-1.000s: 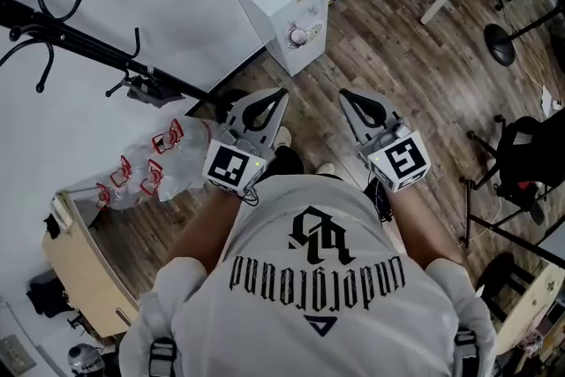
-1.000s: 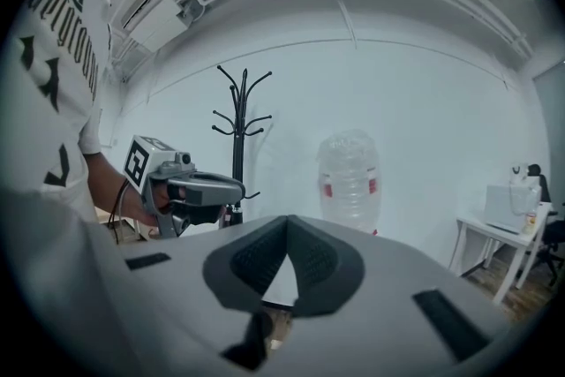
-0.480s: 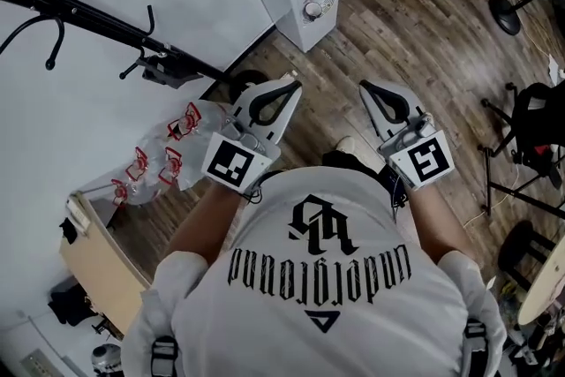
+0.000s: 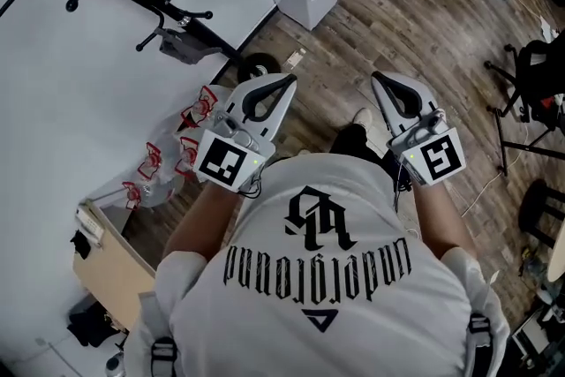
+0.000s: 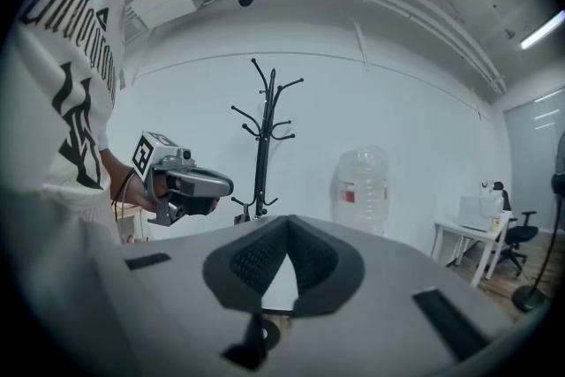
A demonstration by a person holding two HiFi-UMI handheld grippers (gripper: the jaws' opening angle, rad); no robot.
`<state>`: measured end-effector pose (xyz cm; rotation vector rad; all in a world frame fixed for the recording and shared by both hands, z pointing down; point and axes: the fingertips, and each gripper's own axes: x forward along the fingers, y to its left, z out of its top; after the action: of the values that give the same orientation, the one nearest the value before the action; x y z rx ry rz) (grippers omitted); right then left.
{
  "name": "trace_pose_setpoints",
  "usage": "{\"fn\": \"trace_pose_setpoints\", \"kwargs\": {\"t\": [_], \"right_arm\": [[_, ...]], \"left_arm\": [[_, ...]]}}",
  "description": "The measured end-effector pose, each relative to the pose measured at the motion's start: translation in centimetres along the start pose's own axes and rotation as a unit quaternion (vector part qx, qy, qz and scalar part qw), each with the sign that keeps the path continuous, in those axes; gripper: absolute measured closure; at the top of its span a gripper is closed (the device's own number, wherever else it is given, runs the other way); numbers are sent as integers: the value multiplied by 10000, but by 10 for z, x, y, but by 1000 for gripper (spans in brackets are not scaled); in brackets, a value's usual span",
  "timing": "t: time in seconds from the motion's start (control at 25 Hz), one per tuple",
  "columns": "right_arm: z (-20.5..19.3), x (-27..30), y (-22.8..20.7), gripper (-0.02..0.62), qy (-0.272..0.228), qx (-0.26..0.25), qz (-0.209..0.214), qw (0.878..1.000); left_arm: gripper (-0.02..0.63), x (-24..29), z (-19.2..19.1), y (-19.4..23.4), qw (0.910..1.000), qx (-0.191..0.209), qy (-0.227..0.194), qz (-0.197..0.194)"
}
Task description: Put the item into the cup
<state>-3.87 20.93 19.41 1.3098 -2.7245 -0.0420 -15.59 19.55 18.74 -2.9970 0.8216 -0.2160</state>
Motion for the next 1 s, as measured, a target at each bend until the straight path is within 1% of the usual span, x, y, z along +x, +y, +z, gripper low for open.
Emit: {"fn": "trace_pose_setpoints", "kwargs": {"t": [0.2, 0.44, 0.6, 0.76, 1.0], "right_arm": [[5, -14, 54, 591, -48, -49, -170, 9998], [15, -38, 98, 591, 11, -87, -259, 9996], [20, -53, 116, 591, 30, -176, -239, 9996], [20, -63, 130, 591, 168, -83, -205, 9996], [22, -79, 137, 591, 188, 19, -223, 9996]], "left_arm": [[600, -50, -4, -13, 9998, -61, -122, -157], [600, -89, 2, -30, 9992, -132, -336, -190], [600, -106, 3, -47, 9989, -145, -384, -230], [599, -118, 4, -55, 9987, -192, -438, -176], [600, -128, 11, -60, 9984, -274, -502, -32]]}}
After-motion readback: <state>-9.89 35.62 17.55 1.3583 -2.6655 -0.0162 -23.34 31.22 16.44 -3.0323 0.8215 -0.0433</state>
